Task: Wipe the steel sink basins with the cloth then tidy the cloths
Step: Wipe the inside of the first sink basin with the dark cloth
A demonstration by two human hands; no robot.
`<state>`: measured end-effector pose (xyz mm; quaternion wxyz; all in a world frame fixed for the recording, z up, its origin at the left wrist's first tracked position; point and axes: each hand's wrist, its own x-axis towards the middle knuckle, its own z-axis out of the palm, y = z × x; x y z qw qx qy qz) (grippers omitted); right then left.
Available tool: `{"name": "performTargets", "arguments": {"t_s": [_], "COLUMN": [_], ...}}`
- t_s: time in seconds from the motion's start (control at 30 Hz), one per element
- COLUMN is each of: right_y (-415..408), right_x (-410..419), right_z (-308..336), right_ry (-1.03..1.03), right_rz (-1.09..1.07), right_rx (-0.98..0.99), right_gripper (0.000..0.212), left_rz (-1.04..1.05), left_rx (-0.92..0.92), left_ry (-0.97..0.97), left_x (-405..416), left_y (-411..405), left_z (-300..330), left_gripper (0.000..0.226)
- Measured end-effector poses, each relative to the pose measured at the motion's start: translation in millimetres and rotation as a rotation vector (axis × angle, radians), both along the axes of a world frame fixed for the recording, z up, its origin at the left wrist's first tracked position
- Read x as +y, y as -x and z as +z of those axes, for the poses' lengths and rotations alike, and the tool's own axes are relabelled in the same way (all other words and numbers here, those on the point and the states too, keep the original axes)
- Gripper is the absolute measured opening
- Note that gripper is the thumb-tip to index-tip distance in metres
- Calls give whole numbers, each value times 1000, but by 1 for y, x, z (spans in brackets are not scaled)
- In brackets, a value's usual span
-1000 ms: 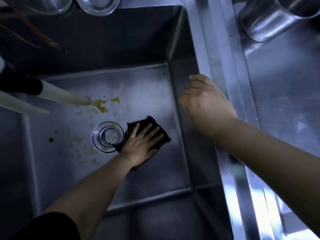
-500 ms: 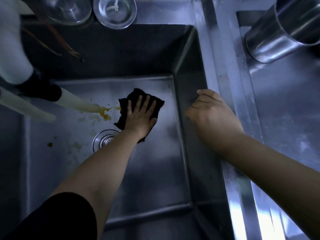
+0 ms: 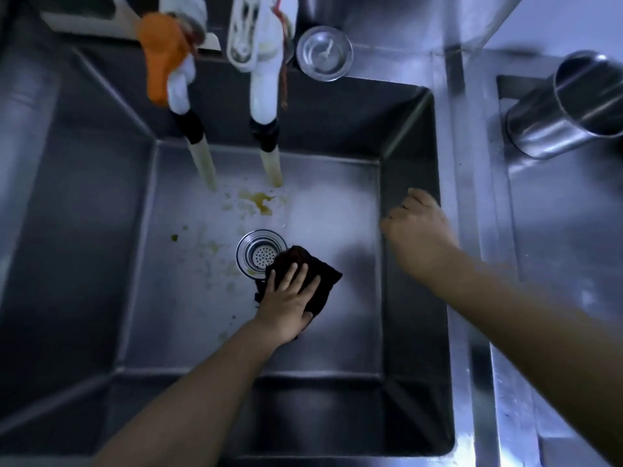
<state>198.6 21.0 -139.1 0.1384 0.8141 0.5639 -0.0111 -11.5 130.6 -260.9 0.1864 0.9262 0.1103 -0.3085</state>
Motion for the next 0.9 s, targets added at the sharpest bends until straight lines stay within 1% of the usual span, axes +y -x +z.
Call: {"name": "performTargets", "arguments": {"t_s": [0.07, 0.1, 0.13, 0.17, 0.2, 0.23, 0.3, 0.37, 0.43, 0.5, 0.63, 0.77, 0.9], "right_y": [31, 50, 71, 91, 111, 129, 159, 176, 173, 155, 106, 67, 64], "right_x": [14, 19, 25, 30, 35, 40, 52, 67, 79, 90, 113, 143, 188], "right_z": [-9, -21, -33, -49, -66, -84, -116, -141, -164, -180, -199, -207, -216], "right_ry": [60, 100, 127, 150, 149, 141, 155, 119, 62, 4, -139, -106, -107], "right_rz": [-33, -103, -226, -358, -458, -527, -637, -745, -820, -829, -763, -773, -811], "right_rx": [135, 239, 398, 570, 698, 786, 869, 829, 704, 573, 335, 225, 164], "right_gripper": [23, 19, 22, 28, 34, 42, 64, 75, 78, 78, 74, 74, 71], "left_rz": [58, 88, 118, 147, 179, 208, 248, 287, 326, 354, 414, 399, 440], "left_rx": [16, 27, 34, 36, 44, 58, 90, 113, 157, 199, 276, 364, 374], "left_ry": [34, 38, 29, 13, -1, -15, -49, -81, -118, -147, -183, -239, -160], "left_x": [14, 22, 31, 41, 50, 61, 82, 102, 120, 135, 156, 157, 154], "left_y": [14, 23, 31, 40, 49, 58, 77, 94, 107, 116, 123, 129, 138], "left_z": [20, 30, 38, 45, 51, 54, 56, 53, 45, 34, 9, -10, -27], "left_gripper": [66, 64, 63, 62, 61, 60, 60, 61, 64, 70, 82, 96, 114]}}
